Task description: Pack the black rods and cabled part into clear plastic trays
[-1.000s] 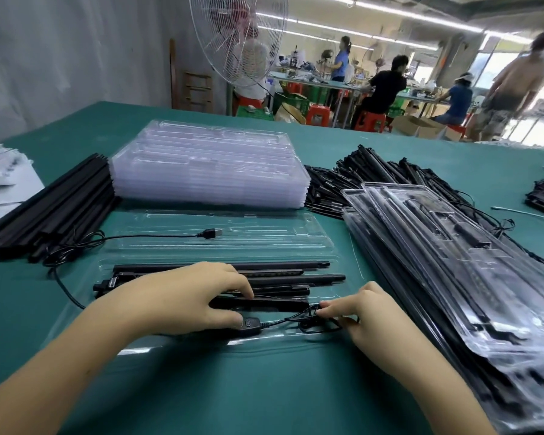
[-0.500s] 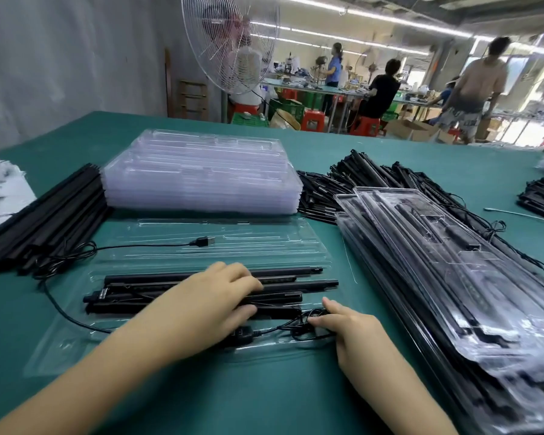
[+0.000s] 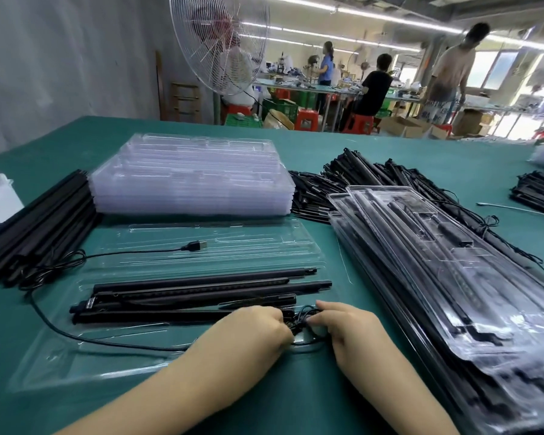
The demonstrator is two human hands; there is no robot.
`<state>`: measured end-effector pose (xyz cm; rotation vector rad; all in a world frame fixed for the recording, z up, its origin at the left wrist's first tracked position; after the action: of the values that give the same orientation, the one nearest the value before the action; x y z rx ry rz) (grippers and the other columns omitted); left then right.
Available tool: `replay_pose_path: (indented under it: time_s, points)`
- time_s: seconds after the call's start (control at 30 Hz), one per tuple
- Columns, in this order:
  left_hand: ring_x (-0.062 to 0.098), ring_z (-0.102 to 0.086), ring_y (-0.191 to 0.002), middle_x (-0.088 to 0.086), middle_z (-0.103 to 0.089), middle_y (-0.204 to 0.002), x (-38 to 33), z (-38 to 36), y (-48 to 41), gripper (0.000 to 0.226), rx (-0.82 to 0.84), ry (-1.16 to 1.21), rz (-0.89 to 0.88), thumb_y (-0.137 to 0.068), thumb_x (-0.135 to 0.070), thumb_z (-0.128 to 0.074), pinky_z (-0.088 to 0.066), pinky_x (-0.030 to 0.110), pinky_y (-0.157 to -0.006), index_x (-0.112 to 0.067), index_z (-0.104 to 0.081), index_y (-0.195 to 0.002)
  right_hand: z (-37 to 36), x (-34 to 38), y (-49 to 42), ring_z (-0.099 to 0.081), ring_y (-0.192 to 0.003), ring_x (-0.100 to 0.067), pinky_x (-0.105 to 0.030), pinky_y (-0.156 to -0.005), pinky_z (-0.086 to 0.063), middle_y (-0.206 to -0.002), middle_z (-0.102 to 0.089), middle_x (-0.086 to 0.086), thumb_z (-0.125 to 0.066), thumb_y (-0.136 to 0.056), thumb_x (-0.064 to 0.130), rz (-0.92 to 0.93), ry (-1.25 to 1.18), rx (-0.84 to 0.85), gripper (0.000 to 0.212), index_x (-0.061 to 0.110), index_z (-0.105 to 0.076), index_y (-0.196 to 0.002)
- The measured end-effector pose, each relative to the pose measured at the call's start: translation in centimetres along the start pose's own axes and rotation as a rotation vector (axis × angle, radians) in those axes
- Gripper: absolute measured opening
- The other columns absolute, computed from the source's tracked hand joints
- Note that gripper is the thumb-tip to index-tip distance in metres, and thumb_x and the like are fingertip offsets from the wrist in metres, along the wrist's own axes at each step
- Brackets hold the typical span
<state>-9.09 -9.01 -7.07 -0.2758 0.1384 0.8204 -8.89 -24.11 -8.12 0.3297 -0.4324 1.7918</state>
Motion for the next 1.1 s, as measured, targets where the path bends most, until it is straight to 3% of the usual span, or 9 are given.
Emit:
replay_pose_path:
  time_s: [0.17, 0.37, 0.47, 0.57, 0.7, 0.83, 0.9, 1.0, 1.1]
  points:
    - [0.015, -0.055, -0.1, -0.007, -0.065, -0.101, 0.3, 0.2, -1.3, 0.024, 0.008, 0.05, 0.113, -0.09, -0.015, -0.048, -0.043, 0.029, -0.086, -0.028, -0.063, -0.104, 0.1, -0.5, 0.4, -0.059, -0.107, -0.01, -0.02, -0.09, -0.044, -0.112, -0.066, 0.006, -0.049, -0.09, 0.004, -0.016, -0.007, -0.093, 0.03, 0.019, -0.063, -0.111]
    - [0.011, -0.057, -0.087, -0.011, -0.061, -0.089, 1.2, 0.0, -1.8, 0.017, 0.061, 0.172, 0.217, -0.085, -0.022, -0.058, -0.049, 0.029, -0.08, -0.028, -0.057, -0.101, 0.8, -0.7, -0.2, -0.048, -0.099, 0.002, 0.0, -0.085, -0.031, -0.104, -0.054, 0.017, -0.064, -0.087, 0.032, -0.027, -0.029, 0.002, 0.03, 0.03, -0.058, -0.116]
    - [0.009, -0.051, -0.085, -0.014, -0.047, -0.083, 1.3, 0.6, -1.7, 0.02, 0.042, 0.221, 0.267, -0.08, -0.026, -0.069, -0.048, 0.029, -0.078, -0.028, -0.057, -0.096, 1.3, -0.6, -0.9, -0.051, -0.088, 0.002, -0.008, -0.082, -0.037, -0.104, -0.059, 0.016, -0.07, -0.082, 0.031, -0.028, -0.042, 0.059, 0.039, 0.032, -0.058, -0.118]
    - [0.013, -0.037, -0.103, -0.011, -0.028, -0.099, 1.1, 1.2, -1.6, 0.051, -0.055, -0.114, 0.249, -0.076, -0.051, -0.069, -0.036, 0.025, -0.083, -0.029, -0.041, -0.113, 1.3, -0.1, -1.8, -0.043, -0.075, 0.008, -0.013, -0.08, -0.036, -0.11, -0.051, 0.013, -0.068, -0.083, 0.028, 0.017, -0.021, 0.158, 0.06, 0.043, -0.041, -0.135]
    - [0.022, -0.037, -0.108, -0.002, -0.036, -0.116, 1.0, 1.8, -0.9, 0.078, -0.121, -0.384, 0.354, -0.067, -0.074, -0.06, -0.033, 0.031, -0.089, -0.022, -0.04, -0.121, 1.2, 0.6, -2.4, -0.039, -0.098, -0.007, -0.021, -0.098, -0.032, -0.131, -0.032, 0.007, -0.06, -0.09, 0.025, 0.04, 0.082, 0.311, 0.067, 0.045, -0.025, -0.144]
    - [0.024, -0.059, -0.061, 0.003, -0.059, -0.066, 0.6, 1.8, -0.1, 0.07, -0.117, -0.345, 0.3, -0.029, -0.069, -0.081, -0.048, 0.031, -0.046, -0.011, -0.068, -0.067, 1.1, 0.9, -2.6, -0.042, -0.121, -0.016, -0.024, -0.102, -0.031, -0.14, -0.025, 0.006, -0.056, -0.092, 0.024, 0.026, 0.155, 0.358, 0.062, 0.043, -0.028, -0.144]
    - [0.023, -0.059, -0.057, 0.002, -0.058, -0.061, 0.5, 1.4, 0.1, 0.066, -0.132, -0.357, 0.312, -0.029, -0.066, -0.083, -0.046, 0.026, -0.041, -0.011, -0.069, -0.063, 1.1, 1.1, -2.5, -0.043, -0.121, -0.015, -0.024, -0.101, -0.033, -0.143, -0.023, 0.007, -0.055, -0.092, 0.024, 0.012, 0.163, 0.346, 0.059, 0.042, -0.032, -0.143]
    - [0.029, -0.063, -0.071, 0.007, -0.063, -0.075, 0.7, 1.3, 0.4, 0.063, -0.133, -0.437, 0.361, -0.036, -0.068, -0.081, -0.052, 0.035, -0.053, -0.013, -0.07, -0.065, 1.1, 1.1, -2.2, -0.04, -0.127, -0.015, -0.026, -0.105, -0.033, -0.149, -0.02, 0.009, -0.054, -0.092, 0.025, -0.002, 0.189, 0.314, 0.049, 0.035, -0.041, -0.138]
    - [0.041, -0.067, -0.082, 0.015, -0.07, -0.088, 1.2, 1.4, 0.6, 0.061, -0.099, -0.434, 0.423, -0.039, -0.07, -0.077, -0.051, 0.059, -0.071, -0.018, -0.075, -0.07, 1.0, 0.9, -2.1, -0.035, -0.133, -0.014, -0.025, -0.107, -0.031, -0.15, -0.023, 0.006, -0.054, -0.092, 0.026, -0.025, 0.21, 0.301, 0.046, 0.029, -0.044, -0.137]
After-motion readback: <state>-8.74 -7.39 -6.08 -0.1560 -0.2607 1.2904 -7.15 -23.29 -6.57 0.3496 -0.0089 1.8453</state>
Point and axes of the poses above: each hand's wrist, its own y-axis away from the middle knuckle, its own z-axis out of the back of the hand, x = y × z, the point moved 4 cm from there along -y, towards the middle knuckle
